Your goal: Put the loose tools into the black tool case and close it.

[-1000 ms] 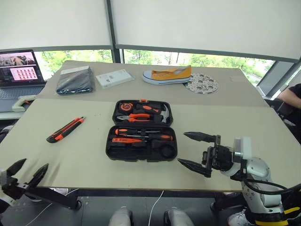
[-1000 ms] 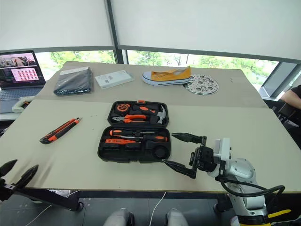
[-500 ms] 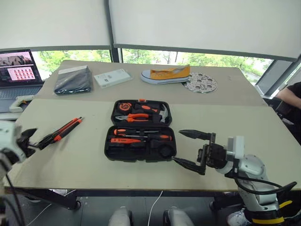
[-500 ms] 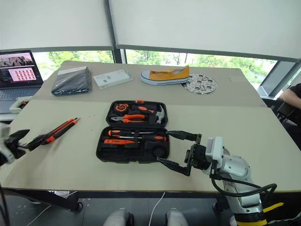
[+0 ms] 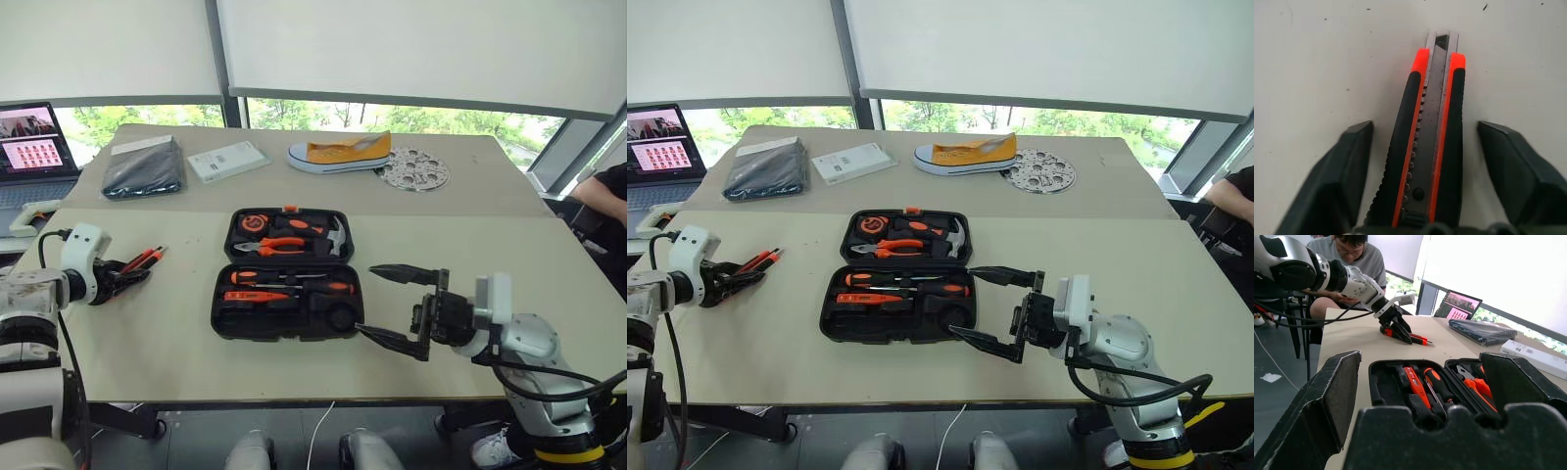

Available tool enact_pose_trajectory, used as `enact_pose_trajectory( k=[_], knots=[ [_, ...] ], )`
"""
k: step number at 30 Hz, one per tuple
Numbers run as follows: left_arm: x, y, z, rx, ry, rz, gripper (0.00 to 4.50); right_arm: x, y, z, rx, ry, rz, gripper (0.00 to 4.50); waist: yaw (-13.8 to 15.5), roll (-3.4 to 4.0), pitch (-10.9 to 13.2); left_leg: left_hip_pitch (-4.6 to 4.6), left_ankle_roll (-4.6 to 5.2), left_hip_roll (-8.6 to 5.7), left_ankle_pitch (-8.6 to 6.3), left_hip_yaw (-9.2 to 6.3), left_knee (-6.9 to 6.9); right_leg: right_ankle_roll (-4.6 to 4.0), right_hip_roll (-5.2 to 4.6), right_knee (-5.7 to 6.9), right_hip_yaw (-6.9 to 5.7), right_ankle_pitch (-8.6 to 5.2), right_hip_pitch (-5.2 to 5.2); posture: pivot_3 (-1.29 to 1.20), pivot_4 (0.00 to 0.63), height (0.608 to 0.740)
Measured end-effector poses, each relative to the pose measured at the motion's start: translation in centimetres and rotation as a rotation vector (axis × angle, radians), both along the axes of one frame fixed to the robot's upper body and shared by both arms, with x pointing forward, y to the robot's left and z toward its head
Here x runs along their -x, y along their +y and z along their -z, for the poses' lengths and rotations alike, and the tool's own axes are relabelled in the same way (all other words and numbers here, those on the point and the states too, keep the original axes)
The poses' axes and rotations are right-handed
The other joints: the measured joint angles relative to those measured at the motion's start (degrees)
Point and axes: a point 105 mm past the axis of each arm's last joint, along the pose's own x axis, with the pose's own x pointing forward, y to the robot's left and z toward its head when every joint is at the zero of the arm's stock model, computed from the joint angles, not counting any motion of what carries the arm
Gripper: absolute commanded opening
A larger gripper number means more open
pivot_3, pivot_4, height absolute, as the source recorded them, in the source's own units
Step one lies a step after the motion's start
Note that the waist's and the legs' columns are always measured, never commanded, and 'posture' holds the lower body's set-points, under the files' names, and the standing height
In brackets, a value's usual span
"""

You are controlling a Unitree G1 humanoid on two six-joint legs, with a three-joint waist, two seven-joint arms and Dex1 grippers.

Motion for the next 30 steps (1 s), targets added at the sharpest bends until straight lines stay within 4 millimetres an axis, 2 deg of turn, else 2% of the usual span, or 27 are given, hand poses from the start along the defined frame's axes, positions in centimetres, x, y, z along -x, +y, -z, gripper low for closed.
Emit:
enact_pose_trajectory(
  k=[2,5,9,10,12,14,15,18,22,30],
  knots=[
    [0.1,0.0,-0.1,0.057,-0.024,-0.004,1.54,0.0,-0.1,-0.2,0.002,-0.008,0.0,4.5,0.0,0.0,0.0,-0.01,0.0,0.0,0.0,-0.01,0.04,0.01,-0.01,0.0,0.0,0.0,0.0,0.0,0.15,0.74],
    [0.3,-0.2,-0.5,0.138,-0.076,0.016,1.54,-0.1,-0.5,-0.4,0.011,-0.016,0.012,4.5,0.0,-0.01,0.0,-0.09,0.0,-0.01,0.01,-0.02,0.1,0.01,-0.03,0.0,-0.02,0.0,-0.02,0.0,0.15,0.74],
    [1.4,-2.6,-1.2,0.137,-0.107,0.269,1.54,-0.4,-1.7,-0.9,0.046,-0.031,0.058,4.5,0.4,-0.06,0.0,-0.21,0.0,-0.01,0.0,-0.02,0.11,0.01,-0.06,-0.03,-0.05,0.01,-0.06,0.0,0.15,0.74],
    [3.2,-5.1,-2.0,0.122,-0.077,0.503,1.54,-0.4,-2.5,-1.0,0.061,-0.015,0.075,4.5,0.3,-0.09,0.1,-0.33,0.01,0.01,-0.02,0.02,0.06,0.0,-0.14,-0.06,-0.02,0.02,-0.17,0.0,0.15,0.74],
    [5.0,-9.9,-3.4,0.144,-0.046,0.793,1.54,-0.5,-3.8,-1.0,0.116,0.007,0.103,4.5,0.8,-0.08,0.1,-0.35,0.1,-0.07,-0.06,0.0,0.1,0.09,-0.33,-0.03,-0.05,-0.03,-0.17,0.0,0.15,0.74],
    [6.0,-13.3,-4.8,0.121,-0.055,0.957,1.54,-0.1,-4.1,-0.5,0.173,0.026,0.077,4.5,1.1,-0.08,0.1,-0.31,0.11,-0.13,-0.07,-0.05,0.12,0.09,-0.26,-0.07,-0.06,-0.04,-0.08,0.0,0.15,0.74],
    [6.3,-14.2,-5.0,0.102,-0.059,0.994,1.54,0.1,-4.2,-0.2,0.184,0.037,0.069,4.5,1.0,-0.08,0.1,-0.27,0.12,-0.13,-0.08,-0.06,0.12,0.1,-0.23,-0.07,-0.04,-0.04,-0.06,0.0,0.15,0.74],
    [6.5,-17.1,-4.8,0.058,-0.057,1.051,1.54,-0.1,-4.9,0.7,0.213,0.077,0.062,4.5,0.6,0.06,0.1,-0.11,0.13,-0.15,-0.06,-0.04,0.13,0.17,-0.14,-0.06,0.11,-0.09,0.03,0.0,0.15,0.74],
    [6.8,-20.6,-3.5,0.03,-0.038,1.096,1.54,-0.3,-5.1,0.8,0.226,0.079,0.062,4.5,0.3,0.05,0.1,-0.08,0.07,-0.03,-0.02,-0.12,0.21,0.17,0.11,-0.01,0.21,-0.08,0.02,0.0,0.15,0.74],
    [6.3,-23.6,-1.3,-0.055,-0.028,1.12,1.54,-0.3,-5.0,1.0,0.22,0.088,0.072,4.5,0.7,0.05,0.1,-0.11,0.07,-0.03,-0.01,-0.14,0.23,0.14,0.15,-0.04,0.23,-0.06,0.04,0.0,0.15,0.74]
  ],
)
